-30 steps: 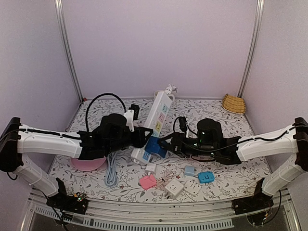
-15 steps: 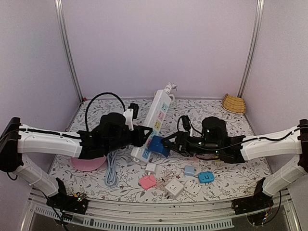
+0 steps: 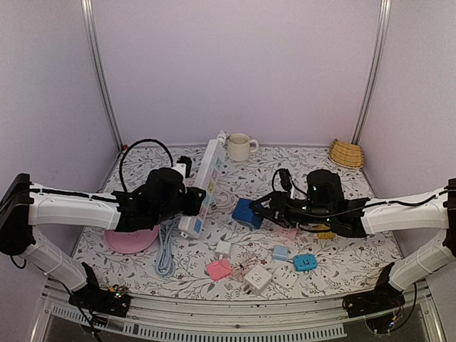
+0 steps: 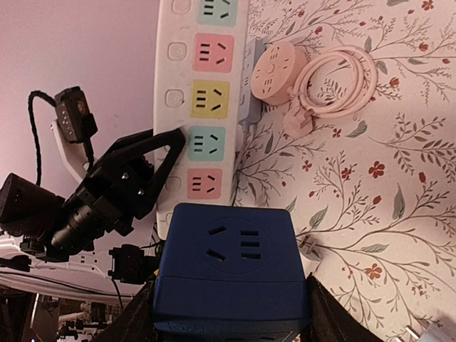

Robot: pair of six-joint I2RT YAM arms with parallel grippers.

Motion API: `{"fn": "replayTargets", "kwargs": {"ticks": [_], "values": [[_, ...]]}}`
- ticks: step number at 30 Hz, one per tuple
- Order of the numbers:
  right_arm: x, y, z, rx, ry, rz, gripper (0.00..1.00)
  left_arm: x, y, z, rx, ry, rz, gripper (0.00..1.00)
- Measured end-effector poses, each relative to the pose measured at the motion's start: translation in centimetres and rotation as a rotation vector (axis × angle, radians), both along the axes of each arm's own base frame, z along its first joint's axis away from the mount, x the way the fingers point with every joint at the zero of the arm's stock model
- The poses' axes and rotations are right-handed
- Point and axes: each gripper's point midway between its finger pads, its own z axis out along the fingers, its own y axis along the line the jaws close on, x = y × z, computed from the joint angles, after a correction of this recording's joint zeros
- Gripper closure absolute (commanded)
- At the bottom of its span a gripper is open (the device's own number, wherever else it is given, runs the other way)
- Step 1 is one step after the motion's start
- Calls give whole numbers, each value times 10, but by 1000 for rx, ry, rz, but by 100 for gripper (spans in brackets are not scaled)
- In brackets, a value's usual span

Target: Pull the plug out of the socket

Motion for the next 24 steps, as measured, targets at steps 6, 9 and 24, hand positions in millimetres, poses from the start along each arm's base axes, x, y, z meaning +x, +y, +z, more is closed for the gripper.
{"fn": "replayTargets", "kwargs": {"ticks": [6, 9, 24], "values": [[36, -17, -34, -75, 37, -56, 80, -2, 1, 9, -18, -10, -7, 100], [45, -16, -58, -130, 71, -53, 74, -3, 1, 15, -33, -18, -12, 100], [51, -3, -92, -192, 118, -7, 21, -9, -12, 11, -39, 12, -81, 100]]}}
